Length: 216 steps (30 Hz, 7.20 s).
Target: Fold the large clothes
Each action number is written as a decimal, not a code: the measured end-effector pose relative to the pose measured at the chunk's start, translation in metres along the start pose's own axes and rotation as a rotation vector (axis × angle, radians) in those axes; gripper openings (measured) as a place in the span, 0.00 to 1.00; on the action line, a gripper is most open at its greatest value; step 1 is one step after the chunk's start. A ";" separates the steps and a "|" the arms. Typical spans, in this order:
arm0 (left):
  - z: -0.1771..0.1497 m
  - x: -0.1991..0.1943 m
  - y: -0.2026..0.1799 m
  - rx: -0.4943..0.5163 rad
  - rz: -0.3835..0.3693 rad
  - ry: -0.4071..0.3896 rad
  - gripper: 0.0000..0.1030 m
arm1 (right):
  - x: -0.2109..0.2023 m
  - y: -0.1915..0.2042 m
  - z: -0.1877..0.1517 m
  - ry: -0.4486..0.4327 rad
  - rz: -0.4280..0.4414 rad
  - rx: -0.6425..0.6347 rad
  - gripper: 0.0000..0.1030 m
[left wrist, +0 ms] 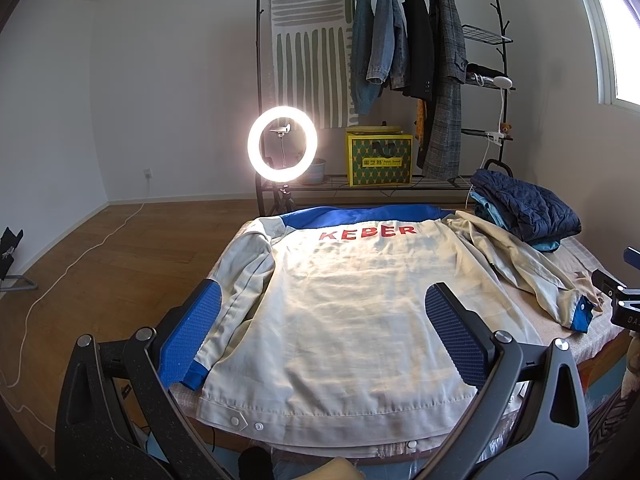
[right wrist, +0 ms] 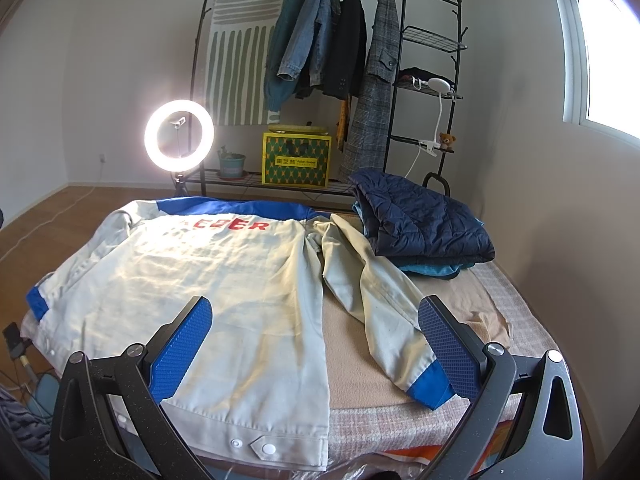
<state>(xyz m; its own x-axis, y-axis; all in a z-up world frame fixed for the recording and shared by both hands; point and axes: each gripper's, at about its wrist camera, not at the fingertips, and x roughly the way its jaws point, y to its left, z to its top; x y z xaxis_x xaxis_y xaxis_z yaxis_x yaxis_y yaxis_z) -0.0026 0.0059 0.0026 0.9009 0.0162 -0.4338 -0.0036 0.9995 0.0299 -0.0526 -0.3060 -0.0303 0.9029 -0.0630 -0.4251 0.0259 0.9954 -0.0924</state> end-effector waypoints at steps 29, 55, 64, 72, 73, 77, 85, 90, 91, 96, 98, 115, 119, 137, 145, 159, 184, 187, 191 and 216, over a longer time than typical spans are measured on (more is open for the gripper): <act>0.009 0.010 0.023 -0.011 0.040 0.015 1.00 | 0.012 0.024 0.006 -0.009 0.033 -0.025 0.99; 0.005 0.108 0.194 -0.132 0.230 0.165 1.00 | 0.075 0.110 0.055 -0.084 0.167 -0.184 0.99; -0.043 0.183 0.295 -0.438 0.122 0.405 0.82 | 0.106 0.132 0.053 -0.035 0.282 -0.176 0.99; -0.119 0.235 0.335 -0.669 0.062 0.640 0.75 | 0.123 0.141 0.045 0.004 0.335 -0.189 0.99; -0.123 0.239 0.336 -0.676 0.061 0.658 0.75 | 0.125 0.142 0.044 0.015 0.340 -0.188 0.99; -0.135 0.255 0.335 -0.659 0.084 0.707 0.75 | 0.132 0.145 0.041 0.038 0.351 -0.193 0.99; -0.141 0.283 0.320 -0.567 0.107 0.794 0.35 | 0.136 0.139 0.041 0.054 0.346 -0.181 0.99; -0.133 0.283 0.313 -0.505 0.109 0.771 0.09 | 0.138 0.138 0.042 0.057 0.335 -0.182 0.99; -0.129 0.281 0.313 -0.493 0.115 0.758 0.09 | 0.139 0.138 0.042 0.058 0.335 -0.183 0.99; -0.096 0.258 0.316 -0.439 0.176 0.634 0.08 | 0.138 0.140 0.040 0.058 0.339 -0.197 0.99; -0.082 0.247 0.318 -0.418 0.200 0.579 0.08 | 0.138 0.142 0.039 0.060 0.341 -0.206 0.99; -0.013 0.142 0.158 0.060 -0.008 0.267 0.07 | 0.139 0.145 0.032 0.119 0.371 -0.194 0.99; -0.033 0.136 0.125 0.147 -0.080 0.310 0.07 | 0.136 0.140 0.030 0.121 0.364 -0.189 0.99; -0.108 0.087 0.038 0.331 -0.297 0.454 0.41 | 0.140 0.129 0.015 0.209 0.382 -0.178 0.99; -0.086 0.125 0.123 -0.082 -0.201 0.510 0.43 | 0.160 0.153 0.024 0.285 0.512 -0.117 0.99; -0.112 0.174 0.210 -0.428 -0.192 0.642 0.43 | 0.209 0.278 -0.039 0.719 0.798 -0.052 0.87; -0.127 0.175 0.164 -0.432 -0.342 0.721 0.43 | 0.208 0.244 -0.041 0.761 0.744 0.020 0.49; -0.137 0.181 0.155 -0.441 -0.346 0.760 0.43 | 0.223 0.250 -0.014 0.706 0.730 0.030 0.49; -0.146 0.184 0.148 -0.478 -0.359 0.778 0.43 | 0.252 0.271 0.027 0.631 0.671 0.024 0.53; -0.151 0.176 0.142 -0.528 -0.410 0.745 0.23 | 0.393 0.257 0.052 0.715 0.419 -0.028 0.18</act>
<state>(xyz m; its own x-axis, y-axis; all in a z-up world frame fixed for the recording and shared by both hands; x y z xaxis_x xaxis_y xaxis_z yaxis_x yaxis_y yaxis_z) 0.0898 0.1549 -0.2056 0.3746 -0.5014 -0.7799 -0.1085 0.8117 -0.5739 0.3306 -0.0713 -0.1745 0.3444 0.2728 -0.8983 -0.2715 0.9449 0.1828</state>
